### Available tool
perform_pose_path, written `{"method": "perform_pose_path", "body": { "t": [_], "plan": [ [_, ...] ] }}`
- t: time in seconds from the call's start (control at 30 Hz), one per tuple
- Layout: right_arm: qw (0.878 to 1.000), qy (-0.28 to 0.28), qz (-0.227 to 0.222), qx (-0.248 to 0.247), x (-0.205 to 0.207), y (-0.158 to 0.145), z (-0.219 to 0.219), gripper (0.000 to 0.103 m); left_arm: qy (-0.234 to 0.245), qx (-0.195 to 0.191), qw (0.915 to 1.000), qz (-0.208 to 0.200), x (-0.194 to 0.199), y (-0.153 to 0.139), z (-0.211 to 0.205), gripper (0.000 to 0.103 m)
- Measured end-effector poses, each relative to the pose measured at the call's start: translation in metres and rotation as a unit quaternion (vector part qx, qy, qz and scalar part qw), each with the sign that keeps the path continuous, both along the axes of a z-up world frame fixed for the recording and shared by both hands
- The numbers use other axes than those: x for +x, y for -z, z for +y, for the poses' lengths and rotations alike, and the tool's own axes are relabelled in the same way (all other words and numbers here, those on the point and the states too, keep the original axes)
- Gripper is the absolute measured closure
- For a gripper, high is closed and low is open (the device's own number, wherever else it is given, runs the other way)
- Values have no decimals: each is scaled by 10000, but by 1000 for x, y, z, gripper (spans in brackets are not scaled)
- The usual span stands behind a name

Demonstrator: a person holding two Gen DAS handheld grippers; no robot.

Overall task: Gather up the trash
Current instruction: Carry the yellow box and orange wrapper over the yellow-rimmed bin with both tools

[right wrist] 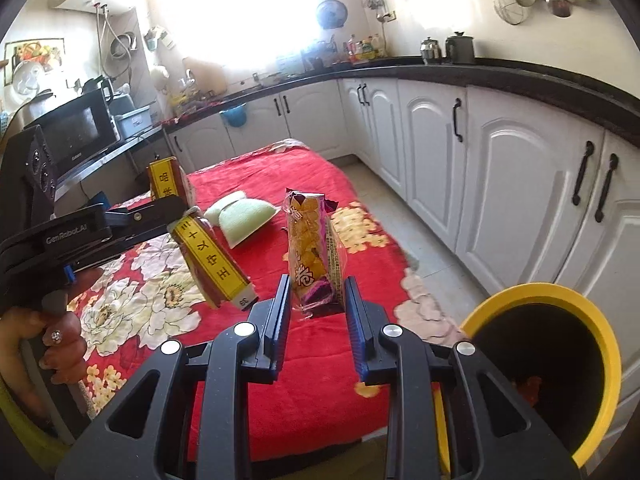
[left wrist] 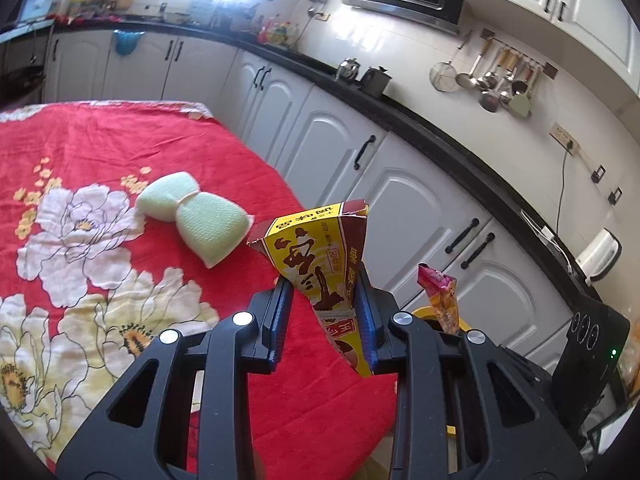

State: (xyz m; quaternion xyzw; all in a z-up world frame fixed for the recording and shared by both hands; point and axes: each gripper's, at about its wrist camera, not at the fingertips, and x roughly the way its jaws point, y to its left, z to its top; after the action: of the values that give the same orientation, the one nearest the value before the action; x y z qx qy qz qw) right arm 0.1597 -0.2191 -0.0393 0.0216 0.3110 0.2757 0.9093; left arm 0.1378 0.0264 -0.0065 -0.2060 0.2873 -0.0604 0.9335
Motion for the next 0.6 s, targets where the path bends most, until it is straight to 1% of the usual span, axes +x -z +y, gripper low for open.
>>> {"method": "perform_pose_path", "body": {
  "t": [0.33,0.6],
  "plan": [
    [9991,401,-110,48,-8,-5,-41,78,309,275,9987,-290,-5,-14,-36,80],
    [9974,710,-110,103,-10,-1,-72,78,589,446,9962,-453,-5,-20,-68,80]
  ]
}}
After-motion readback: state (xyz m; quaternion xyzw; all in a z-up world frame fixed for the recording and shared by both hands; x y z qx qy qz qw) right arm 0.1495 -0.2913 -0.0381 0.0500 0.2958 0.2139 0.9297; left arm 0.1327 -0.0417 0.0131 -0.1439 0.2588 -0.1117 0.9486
